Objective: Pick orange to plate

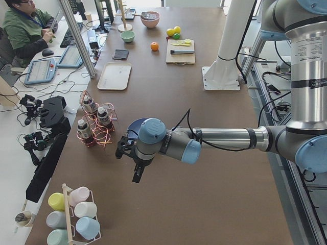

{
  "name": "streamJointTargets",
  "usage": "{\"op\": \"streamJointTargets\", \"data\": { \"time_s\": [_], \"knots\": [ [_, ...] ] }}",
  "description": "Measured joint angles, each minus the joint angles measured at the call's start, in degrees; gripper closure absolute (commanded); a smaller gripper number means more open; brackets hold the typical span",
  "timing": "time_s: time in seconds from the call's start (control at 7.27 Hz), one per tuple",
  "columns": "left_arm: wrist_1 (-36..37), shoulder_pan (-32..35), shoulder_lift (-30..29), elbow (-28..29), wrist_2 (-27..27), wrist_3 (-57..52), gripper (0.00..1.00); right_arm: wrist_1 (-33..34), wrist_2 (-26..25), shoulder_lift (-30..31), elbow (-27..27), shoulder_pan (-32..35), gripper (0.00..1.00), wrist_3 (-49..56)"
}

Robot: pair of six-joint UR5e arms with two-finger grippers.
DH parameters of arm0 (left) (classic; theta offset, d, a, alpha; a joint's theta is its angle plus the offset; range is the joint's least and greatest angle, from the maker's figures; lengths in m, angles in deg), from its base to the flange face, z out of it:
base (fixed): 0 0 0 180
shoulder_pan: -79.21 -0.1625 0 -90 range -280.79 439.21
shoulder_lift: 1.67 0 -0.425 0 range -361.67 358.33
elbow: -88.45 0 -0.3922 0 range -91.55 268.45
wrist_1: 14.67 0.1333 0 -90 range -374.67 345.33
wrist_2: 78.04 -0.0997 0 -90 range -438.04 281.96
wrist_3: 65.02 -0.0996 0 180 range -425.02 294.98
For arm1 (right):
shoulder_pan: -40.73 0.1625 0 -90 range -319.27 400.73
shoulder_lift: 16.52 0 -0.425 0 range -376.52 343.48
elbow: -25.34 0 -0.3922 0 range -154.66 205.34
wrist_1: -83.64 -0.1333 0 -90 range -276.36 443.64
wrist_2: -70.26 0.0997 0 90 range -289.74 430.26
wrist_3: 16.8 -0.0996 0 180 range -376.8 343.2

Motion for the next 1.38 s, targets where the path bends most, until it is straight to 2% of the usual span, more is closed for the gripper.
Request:
{"op": "streamJointTargets", "data": {
  "time_s": [1.38],
  "knots": [
    [2.1,0.1,-1.8,-0.1,-0.1,0.2,0.02,0.1,0.4,0.0,0.0,-0.2,0.0,-0.1]
  ]
}}
